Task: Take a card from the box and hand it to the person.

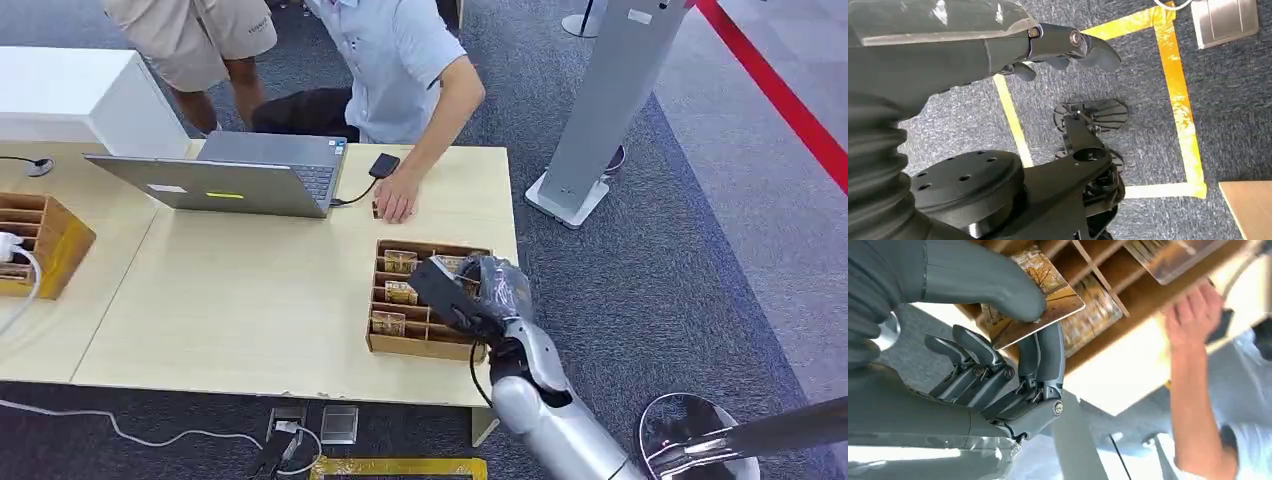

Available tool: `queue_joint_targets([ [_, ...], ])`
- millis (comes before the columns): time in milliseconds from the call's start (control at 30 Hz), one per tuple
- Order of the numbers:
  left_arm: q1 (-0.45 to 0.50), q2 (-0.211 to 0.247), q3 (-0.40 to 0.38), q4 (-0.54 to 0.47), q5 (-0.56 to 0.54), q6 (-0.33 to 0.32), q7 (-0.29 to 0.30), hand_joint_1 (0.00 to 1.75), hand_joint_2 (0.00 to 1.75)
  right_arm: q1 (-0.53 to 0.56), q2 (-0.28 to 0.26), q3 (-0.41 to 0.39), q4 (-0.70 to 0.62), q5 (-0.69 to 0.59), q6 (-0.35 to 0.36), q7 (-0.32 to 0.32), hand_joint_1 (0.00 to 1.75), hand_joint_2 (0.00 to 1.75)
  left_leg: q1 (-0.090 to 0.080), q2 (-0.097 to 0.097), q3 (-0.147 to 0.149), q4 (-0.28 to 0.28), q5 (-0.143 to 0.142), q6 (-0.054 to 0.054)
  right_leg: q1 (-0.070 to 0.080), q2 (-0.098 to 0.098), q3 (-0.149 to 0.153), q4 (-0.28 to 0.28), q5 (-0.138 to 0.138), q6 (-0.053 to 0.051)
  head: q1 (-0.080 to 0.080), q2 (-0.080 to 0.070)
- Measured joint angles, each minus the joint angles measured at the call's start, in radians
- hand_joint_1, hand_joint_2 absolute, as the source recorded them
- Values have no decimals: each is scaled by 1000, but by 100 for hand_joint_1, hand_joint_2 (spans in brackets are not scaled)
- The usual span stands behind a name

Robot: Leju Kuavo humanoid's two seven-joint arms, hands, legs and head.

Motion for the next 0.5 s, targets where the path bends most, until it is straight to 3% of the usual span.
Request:
queue_joint_targets([
  [267, -1, 0, 0, 0, -21, -9, 0, 0, 175, -28, -47, -44, -167, -29, -6, -18, 175, 175, 0, 0, 0, 0, 0, 0, 0, 0, 0, 0, 0, 0, 0, 0],
  [500, -5, 0, 0, 0, -40, -15, 4, 0, 175, -131, -59, -49, -196, -126, 24, -61, 175, 175, 0, 0, 0, 0, 0, 0, 0, 0, 0, 0, 0, 0, 0, 0],
])
